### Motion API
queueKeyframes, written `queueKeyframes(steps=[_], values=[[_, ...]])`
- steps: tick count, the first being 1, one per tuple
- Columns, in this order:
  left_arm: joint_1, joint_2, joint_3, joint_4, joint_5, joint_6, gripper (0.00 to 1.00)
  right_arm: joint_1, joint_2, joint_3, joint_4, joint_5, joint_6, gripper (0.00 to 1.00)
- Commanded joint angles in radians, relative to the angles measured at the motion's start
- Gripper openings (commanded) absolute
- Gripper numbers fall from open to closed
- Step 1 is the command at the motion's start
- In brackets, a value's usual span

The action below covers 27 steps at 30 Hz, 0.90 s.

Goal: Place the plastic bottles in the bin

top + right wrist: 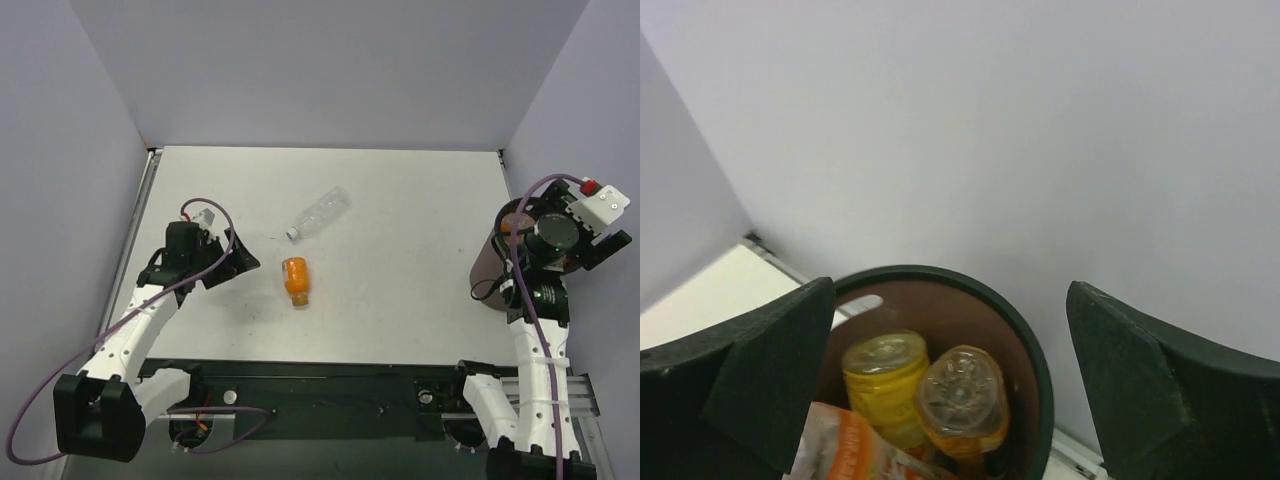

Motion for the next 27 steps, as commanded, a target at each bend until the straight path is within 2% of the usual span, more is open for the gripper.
queueKeyframes(steps=[1,4,6,7,8,9,10,12,16,21,24,27], values=[[-0.002,0.025,0.02,0.057,-0.007,-0.047,0.97,0.023,-0.051,0.127,-0.107,-0.156,0.111,0.98],[-0.008,0.048,0.04,0.022,-0.085,-0.053,0.97,0.087,-0.011,0.247,-0.228,-0.311,0.256,1.0],[-0.008,0.077,0.053,-0.005,-0.119,-0.055,0.97,0.201,0.03,0.31,-0.34,-0.328,0.267,1.0],[-0.009,0.083,0.066,-0.013,-0.127,-0.057,0.97,0.3,0.046,0.324,-0.377,-0.31,0.249,1.0],[-0.014,0.097,0.07,-0.039,-0.137,-0.067,0.97,0.349,0.076,0.343,-0.385,-0.229,0.237,1.0],[-0.026,0.105,0.099,-0.07,-0.198,-0.073,0.97,0.452,0.093,0.351,-0.4,-0.194,0.229,1.0],[-0.054,0.118,0.116,-0.111,-0.223,-0.08,0.97,0.492,0.13,0.376,-0.419,-0.129,0.232,1.0],[-0.094,0.14,0.162,-0.154,-0.297,-0.081,0.97,0.635,0.179,0.407,-0.427,-0.109,0.247,1.0],[-0.155,0.164,0.19,-0.174,-0.355,-0.096,0.97,0.803,0.28,0.428,-0.399,-0.078,0.261,1.0],[-0.16,0.108,0.181,-0.176,-0.384,-0.121,0.97,0.939,0.461,0.46,-0.446,-0.127,0.37,1.0],[-0.138,0.074,0.178,-0.187,-0.391,-0.112,0.97,0.945,0.558,0.491,-0.474,-0.178,0.478,1.0],[-0.083,0.031,0.138,-0.158,-0.305,-0.116,0.97,0.912,0.67,0.522,-0.482,-0.271,0.549,1.0]])
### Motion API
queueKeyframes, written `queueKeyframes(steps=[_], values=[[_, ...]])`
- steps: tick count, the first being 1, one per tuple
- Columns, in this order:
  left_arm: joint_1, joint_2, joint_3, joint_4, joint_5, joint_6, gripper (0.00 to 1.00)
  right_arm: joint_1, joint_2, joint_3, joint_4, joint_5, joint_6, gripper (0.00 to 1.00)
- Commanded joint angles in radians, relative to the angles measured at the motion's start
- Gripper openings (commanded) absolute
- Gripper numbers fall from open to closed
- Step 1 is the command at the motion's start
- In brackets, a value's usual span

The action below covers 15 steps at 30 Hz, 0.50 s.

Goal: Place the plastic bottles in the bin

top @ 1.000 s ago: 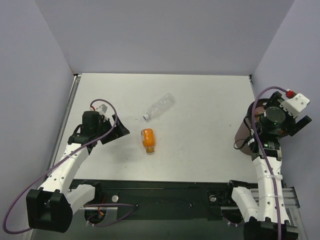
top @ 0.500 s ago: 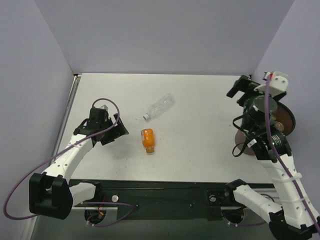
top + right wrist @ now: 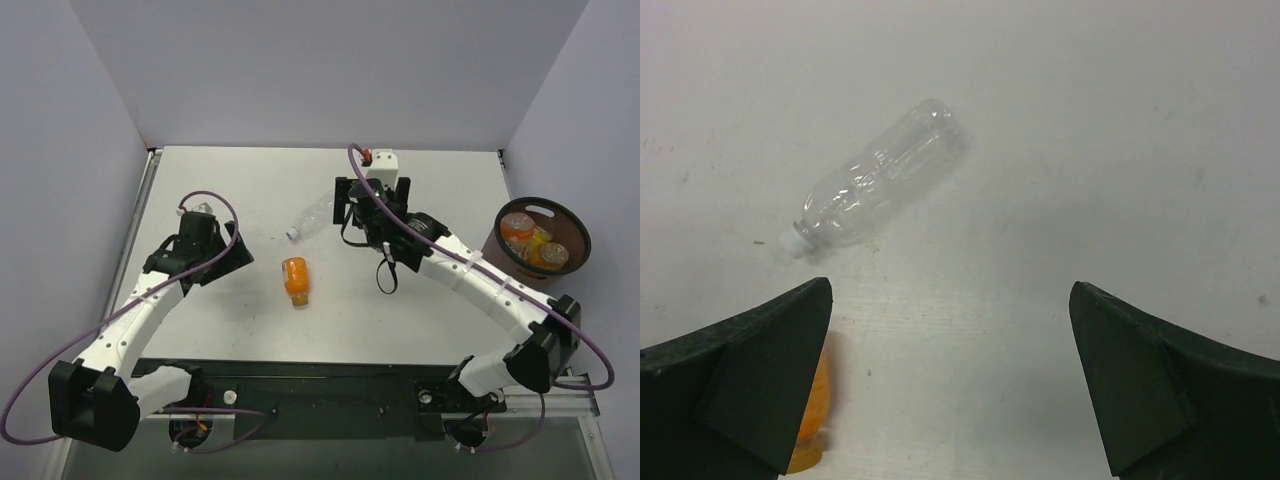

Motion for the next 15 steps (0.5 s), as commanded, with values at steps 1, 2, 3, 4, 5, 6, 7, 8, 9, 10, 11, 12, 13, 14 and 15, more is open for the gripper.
queueKeyframes(steps=[1,2,3,4,5,6,7,8,9,10,11,12,13,14,15], values=[[0.095,-0.08,-0.025,0.043,0.076,-0.017,0.97,-0.046,0.141,0.086,-0.032,-0.143,0.198,1.0],[0.109,-0.092,-0.047,0.048,0.116,-0.017,0.97,-0.075,0.171,0.101,-0.038,-0.171,0.226,1.0],[0.135,-0.096,-0.05,0.05,0.127,-0.016,0.97,-0.092,0.197,0.13,-0.045,-0.225,0.295,1.0],[0.14,-0.101,-0.053,0.044,0.138,-0.011,0.97,-0.126,0.252,0.144,-0.052,-0.253,0.327,1.0],[0.145,-0.106,-0.053,0.031,0.136,0.001,0.97,-0.146,0.302,0.166,-0.052,-0.302,0.405,1.0],[0.145,-0.109,-0.05,0.024,0.136,0.007,0.97,-0.181,0.321,0.173,-0.041,-0.326,0.453,1.0],[0.146,-0.115,-0.049,0.013,0.138,0.018,0.97,-0.195,0.364,0.178,-0.03,-0.365,0.523,1.0],[0.148,-0.118,-0.048,0.008,0.143,0.023,0.97,-0.218,0.384,0.18,-0.001,-0.373,0.554,1.0],[0.146,-0.123,-0.047,0.002,0.146,0.027,0.97,-0.227,0.42,0.18,0.01,-0.388,0.619,1.0],[0.149,-0.127,-0.048,0.001,0.15,0.03,0.97,-0.242,0.442,0.186,0.043,-0.397,0.671,1.0],[0.149,-0.135,-0.048,-0.001,0.152,0.03,0.97,-0.25,0.479,0.195,0.045,-0.394,0.693,1.0],[0.149,-0.138,-0.05,0.001,0.159,0.033,0.97,-0.253,0.503,0.218,0.045,-0.391,0.734,1.0],[0.149,-0.143,-0.053,0.001,0.163,0.035,0.97,-0.255,0.552,0.235,0.047,-0.402,0.749,1.0],[0.149,-0.147,-0.055,0.001,0.172,0.033,0.97,-0.259,0.574,0.268,0.047,-0.426,0.777,1.0],[0.149,-0.149,-0.058,0.005,0.178,0.033,0.97,-0.256,0.62,0.29,0.041,-0.432,0.786,1.0]])
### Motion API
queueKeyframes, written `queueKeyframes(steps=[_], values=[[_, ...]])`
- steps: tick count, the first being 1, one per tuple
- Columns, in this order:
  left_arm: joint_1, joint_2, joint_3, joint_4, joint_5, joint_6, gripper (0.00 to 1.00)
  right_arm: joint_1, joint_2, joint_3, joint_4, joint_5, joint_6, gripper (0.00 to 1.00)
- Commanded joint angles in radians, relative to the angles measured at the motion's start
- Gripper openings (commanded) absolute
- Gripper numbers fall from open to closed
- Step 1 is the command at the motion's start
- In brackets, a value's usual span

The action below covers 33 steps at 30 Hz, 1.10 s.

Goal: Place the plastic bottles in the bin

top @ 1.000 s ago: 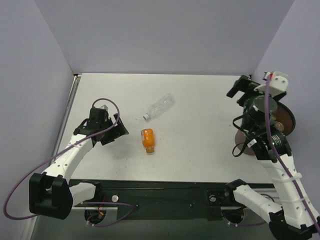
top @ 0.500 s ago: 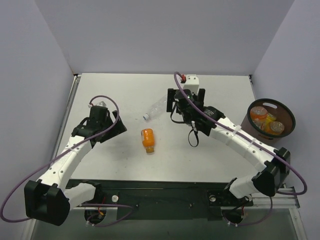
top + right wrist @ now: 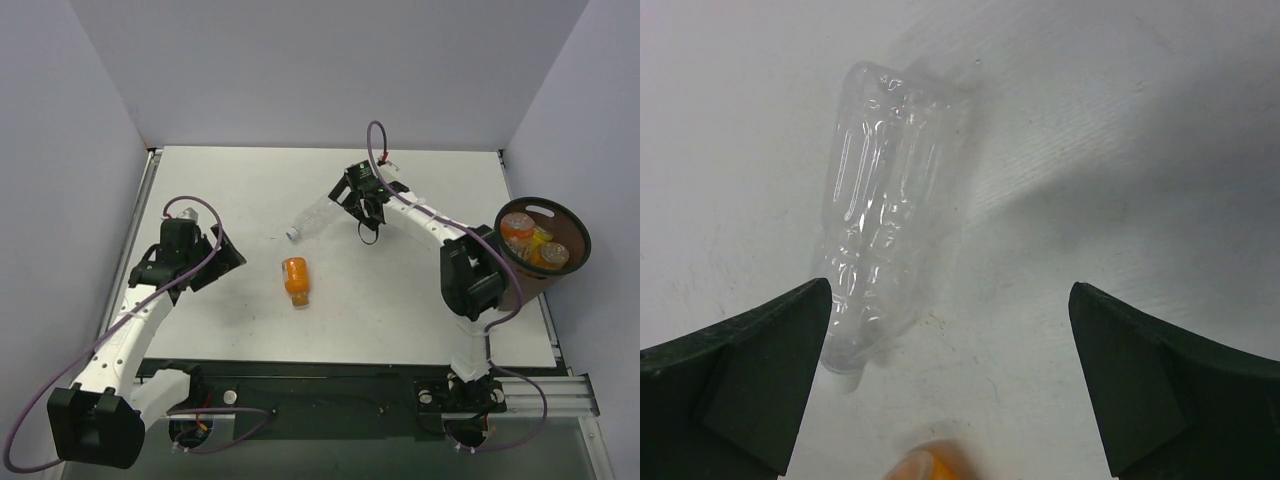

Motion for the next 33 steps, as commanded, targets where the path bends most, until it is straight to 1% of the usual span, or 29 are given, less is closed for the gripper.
queueKeyframes(steps=[1,5,11,14,18,20,22,23,24,25,26,28,30,33], values=[[0.004,-0.039,-0.005,0.013,0.055,0.023,0.97,0.01,0.103,0.138,0.019,-0.07,0.192,1.0],[0.006,-0.051,-0.016,0.009,0.057,0.029,0.97,0.01,0.206,0.199,0.017,-0.079,0.264,1.0],[0.007,-0.068,-0.019,-0.004,0.077,0.041,0.97,0.013,0.361,0.304,0.023,-0.125,0.29,1.0],[0.007,-0.085,-0.035,-0.004,0.083,0.043,0.97,0.015,0.386,0.304,0.039,-0.116,0.307,0.97],[0.007,-0.093,-0.035,-0.017,0.074,0.05,0.97,0.013,0.384,0.276,0.066,-0.107,0.316,0.89],[0.007,-0.088,-0.033,-0.019,0.07,0.055,0.97,0.013,0.369,0.261,0.078,-0.092,0.303,0.82],[0.006,-0.086,-0.027,-0.022,0.064,0.052,0.97,0.013,0.354,0.258,0.083,-0.074,0.263,0.69],[0.007,-0.089,-0.022,-0.022,0.06,0.05,0.97,0.012,0.343,0.258,0.074,-0.069,0.243,0.66],[0.007,-0.091,-0.021,-0.02,0.058,0.047,0.97,0.007,0.335,0.258,0.068,-0.066,0.235,0.55],[0.006,-0.105,-0.019,-0.022,0.052,0.044,0.97,0.004,0.328,0.252,0.065,-0.064,0.221,0.49],[0.007,-0.118,-0.019,-0.022,0.049,0.04,0.97,0.001,0.312,0.247,0.063,-0.061,0.218,0.37],[0.009,-0.135,-0.021,-0.017,0.046,0.04,0.97,-0.007,0.289,0.233,0.069,-0.06,0.197,0.23],[0.007,-0.142,-0.022,-0.016,0.041,0.038,0.97,-0.011,0.269,0.229,0.069,-0.063,0.171,0.2],[0.007,-0.142,-0.024,-0.025,0.043,0.035,0.97,-0.016,0.239,0.241,0.072,-0.075,0.122,0.19]])
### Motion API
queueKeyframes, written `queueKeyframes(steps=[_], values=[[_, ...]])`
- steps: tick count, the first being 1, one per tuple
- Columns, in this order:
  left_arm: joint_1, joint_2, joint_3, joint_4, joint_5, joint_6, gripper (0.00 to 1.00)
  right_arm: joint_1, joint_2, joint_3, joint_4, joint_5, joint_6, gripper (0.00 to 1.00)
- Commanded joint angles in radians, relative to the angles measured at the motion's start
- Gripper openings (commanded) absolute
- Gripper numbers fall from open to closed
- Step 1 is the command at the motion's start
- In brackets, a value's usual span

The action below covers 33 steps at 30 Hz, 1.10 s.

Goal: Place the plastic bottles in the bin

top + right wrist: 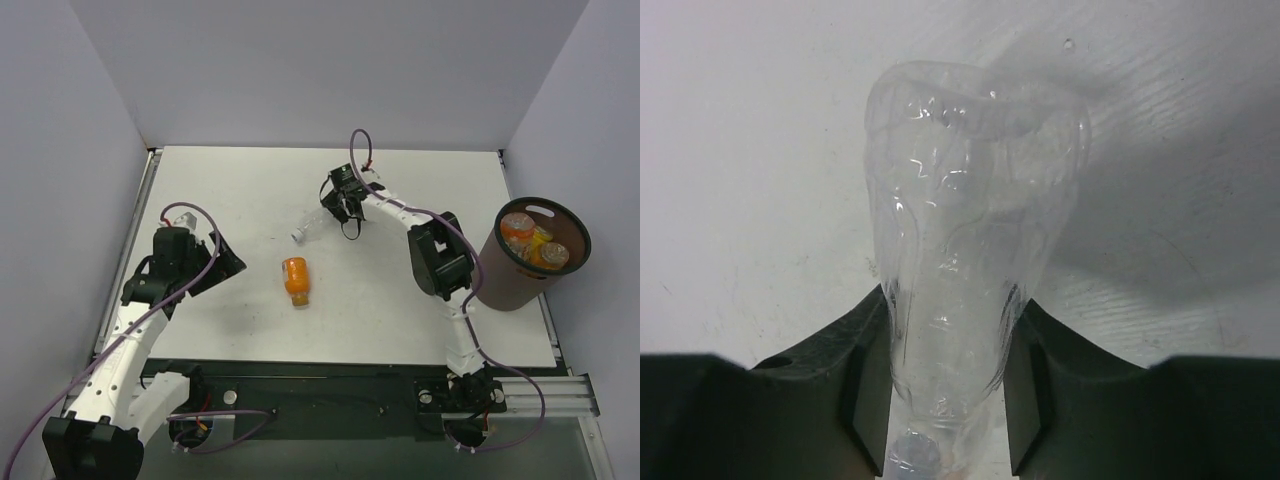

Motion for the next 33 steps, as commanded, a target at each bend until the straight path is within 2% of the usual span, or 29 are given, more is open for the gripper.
queueKeyframes(steps=[1,7,11,15,20,22,26,27,28,30,33], values=[[0.009,-0.016,0.012,-0.004,-0.016,0.003,0.97,-0.015,-0.135,0.011,-0.009,0.022,-0.092,0.17],[0.007,-0.033,0.013,0.0,-0.035,-0.002,0.97,-0.015,-0.282,0.111,-0.099,0.087,-0.314,0.16],[0.006,-0.022,0.013,0.015,-0.025,-0.011,0.97,-0.012,-0.43,0.188,-0.153,0.217,-0.554,0.16],[0.006,-0.008,0.001,0.04,-0.011,-0.019,0.97,-0.009,-0.599,0.169,-0.155,0.309,-0.791,0.13],[0.006,0.004,0.004,0.046,-0.011,-0.017,0.97,-0.015,-0.82,0.03,-0.066,0.462,-1.051,0.11],[0.007,0.005,0.001,0.054,-0.012,-0.017,0.97,-0.038,-0.892,-0.016,-0.041,0.432,-1.13,0.11],[0.006,0.018,0.009,0.055,-0.006,-0.017,0.97,-0.164,-1.033,-0.11,0.016,0.44,-1.193,0.11],[0.009,0.021,0.01,0.052,-0.006,-0.017,0.97,-0.234,-1.078,-0.133,0.051,0.44,-1.192,0.11],[0.006,0.019,0.009,0.052,-0.005,-0.016,0.97,-0.27,-1.098,-0.168,0.065,0.44,-1.176,0.1],[0.007,0.016,0.001,0.063,0.0,-0.016,0.97,-0.429,-1.149,-0.223,0.1,0.435,-1.123,0.06],[0.007,0.022,-0.002,0.081,0.012,-0.013,0.97,-0.526,-1.217,-0.327,0.169,0.471,-1.083,0.05]])
